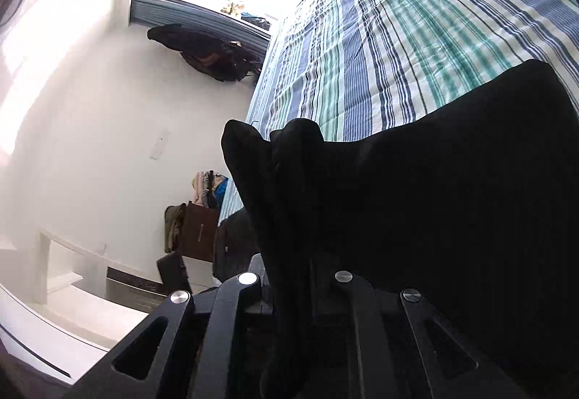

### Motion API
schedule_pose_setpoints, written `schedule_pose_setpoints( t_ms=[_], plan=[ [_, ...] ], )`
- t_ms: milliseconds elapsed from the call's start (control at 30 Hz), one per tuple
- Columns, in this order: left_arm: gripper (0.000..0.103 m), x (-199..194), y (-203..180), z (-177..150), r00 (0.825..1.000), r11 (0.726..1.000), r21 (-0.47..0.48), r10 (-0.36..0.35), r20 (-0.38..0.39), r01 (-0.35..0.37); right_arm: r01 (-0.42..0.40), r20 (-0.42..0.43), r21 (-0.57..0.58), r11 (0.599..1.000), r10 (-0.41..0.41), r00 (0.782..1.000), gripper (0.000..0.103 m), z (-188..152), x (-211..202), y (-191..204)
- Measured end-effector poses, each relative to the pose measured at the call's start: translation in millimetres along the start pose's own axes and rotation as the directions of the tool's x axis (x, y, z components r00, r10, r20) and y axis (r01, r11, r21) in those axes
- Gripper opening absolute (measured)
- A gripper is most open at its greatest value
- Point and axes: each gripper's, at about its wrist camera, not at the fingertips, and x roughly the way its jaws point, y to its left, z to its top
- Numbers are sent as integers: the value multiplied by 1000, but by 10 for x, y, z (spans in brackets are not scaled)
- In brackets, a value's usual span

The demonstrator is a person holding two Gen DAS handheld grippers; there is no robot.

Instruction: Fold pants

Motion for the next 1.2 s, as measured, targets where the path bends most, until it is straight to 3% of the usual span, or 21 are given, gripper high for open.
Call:
schedule_pose_setpoints(
  t_ms=[67, 133, 167, 200, 267, 367, 400, 500, 533, 600, 800, 867, 900, 933, 1000, 1200],
  plan=[
    [98, -31, 47, -2, 1000, 1000, -14, -5, 11, 5, 91, -23, -92, 992, -94, 995, 19, -153, 426, 190],
    [98, -63, 99, -2, 1000, 999, -30, -15, 15, 16, 186, -74, -169, 968, -200, 977, 38, -300, 788, 300],
    [98, -92, 120, -6, 999, 999, -36, -24, 21, 24, 205, -96, -199, 958, -227, 969, 52, -356, 878, 344],
    [98, -127, 134, -12, 999, 999, -41, -33, 30, 34, 210, -93, -231, 950, -236, 967, 54, -401, 882, 398],
    [98, -230, 96, -33, 997, 998, -31, -57, 58, 59, 229, -44, -314, 921, -255, 966, 57, -492, 673, 491],
    [98, -413, -201, -65, 984, 988, 81, -138, 114, 129, 311, 86, -409, 858, -303, 949, 82, -658, 171, 533],
    [98, -455, -335, -68, 977, 979, 130, -171, 126, 154, 349, 134, -417, 839, -323, 937, 86, -719, -14, 506],
    [94, -406, -673, -24, 966, 950, 229, -240, 94, 214, 427, 211, -397, 812, -373, 904, 86, -884, -425, 400],
    [82, -333, -754, -7, 970, 947, 242, -233, 70, 210, 443, 229, -382, 811, -381, 896, 86, -928, -529, 374],
    [69, -152, -852, 19, 979, 949, 248, -203, 10, 194, 463, 254, -351, 814, -394, 884, 86, -1009, -696, 319],
    [58, 54, -909, -57, 984, 954, 244, -166, -65, 177, 467, 289, -344, 815, -381, 878, 86, -1005, -765, 314],
    [46, 132, -917, -72, 987, 958, 248, -127, -96, 147, 455, 274, -347, 820, -376, 885, 86, -1001, -723, 293],
    [27, 181, -902, -66, 986, 962, 231, -119, -117, 143, 450, 269, -348, 822, -373, 888, 86, -1004, -706, 281],
    [15, 208, -870, -62, 982, 966, 202, -134, -137, 160, 449, 268, -349, 823, -371, 889, 86, -998, -701, 280],
    [7, 171, -820, -60, 978, 970, 163, -162, -130, 183, 452, 281, -353, 819, -368, 886, 86, -1010, -724, 304],
    [4, -223, -697, -54, 985, 971, 166, -169, -37, 173, 484, 334, -326, 812, -380, 863, 86, -997, -823, 281]
  ],
)
